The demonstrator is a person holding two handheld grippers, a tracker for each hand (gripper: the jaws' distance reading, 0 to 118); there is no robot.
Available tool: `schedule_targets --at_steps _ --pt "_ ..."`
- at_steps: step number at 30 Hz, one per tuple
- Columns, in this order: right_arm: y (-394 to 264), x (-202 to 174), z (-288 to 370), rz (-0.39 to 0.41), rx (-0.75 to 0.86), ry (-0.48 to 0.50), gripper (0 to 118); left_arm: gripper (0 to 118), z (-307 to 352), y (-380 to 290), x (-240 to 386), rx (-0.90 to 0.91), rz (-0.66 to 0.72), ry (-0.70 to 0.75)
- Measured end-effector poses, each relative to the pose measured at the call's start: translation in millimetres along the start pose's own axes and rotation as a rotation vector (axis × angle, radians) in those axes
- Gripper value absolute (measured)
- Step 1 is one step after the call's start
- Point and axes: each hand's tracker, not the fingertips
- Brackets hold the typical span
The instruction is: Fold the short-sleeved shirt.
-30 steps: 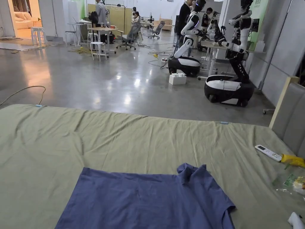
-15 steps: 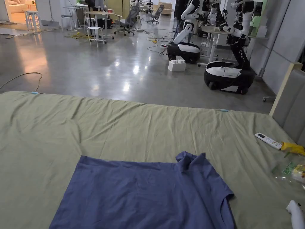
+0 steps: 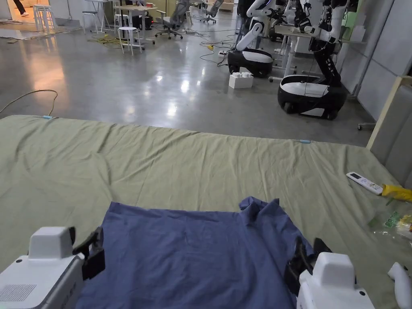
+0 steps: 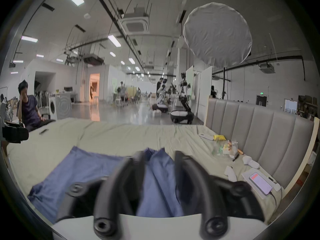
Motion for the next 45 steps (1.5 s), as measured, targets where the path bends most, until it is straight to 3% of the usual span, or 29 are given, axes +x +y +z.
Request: schedule_targets --at_steps 1,3,5,6,7,8,14,20,26,33,36,39,40,45 --pt "0 -1 1 -0.043 -0.001 0.012 18 34 2 4 5 0.035 -0.004 -0.004" --pt "4 -3 2 -0.077 0.019 0.052 11 11 8 7 13 0.052 -0.014 0.012" --pt "6 -8 5 -0.074 0.018 0.041 2 5 12 7 16 0.065 -0.009 -0.003" --pt "10 -12 7 -0.011 0.054 0.028 2 3 16 8 18 0.069 0.002 -0.020" --pt "11 -14 6 0.033 0.076 0.026 1 3 19 8 19 0.064 0.007 -0.019" --pt "7 -15 4 -0.023 0.028 0.053 1 1 20 7 20 0.064 0.006 -0.026" --pt "8 -20 4 -0.003 0.025 0.067 1 1 16 1 18 0.039 -0.034 -0.048" --pt "0 -15 -5 -0.008 -0.014 0.069 1 1 -22 -10 -2 -0.129 -0.009 -0.067" --pt "-10 -11 -26 0.003 -0.068 0.069 1 1 -107 -17 -30 -0.257 0.009 -0.042" --pt "-30 -8 -62 0.010 -0.141 0.069 1 1 -249 -5 -52 -0.457 0.008 -0.061" --pt "-42 -6 -77 0.013 -0.181 0.067 1 8 -303 -2 -52 -0.495 -0.034 -0.036" --pt "-55 -2 -90 0.020 -0.220 0.061 1 56 -354 -5 -53 -0.596 -0.053 -0.022" --pt "-59 -1 -93 0.016 -0.238 0.058 1 63 -367 -9 -52 -0.622 -0.048 -0.010" --pt "-77 10 -103 0.017 -0.302 0.034 1 63 -423 -35 -53 -0.715 -0.029 -0.014"
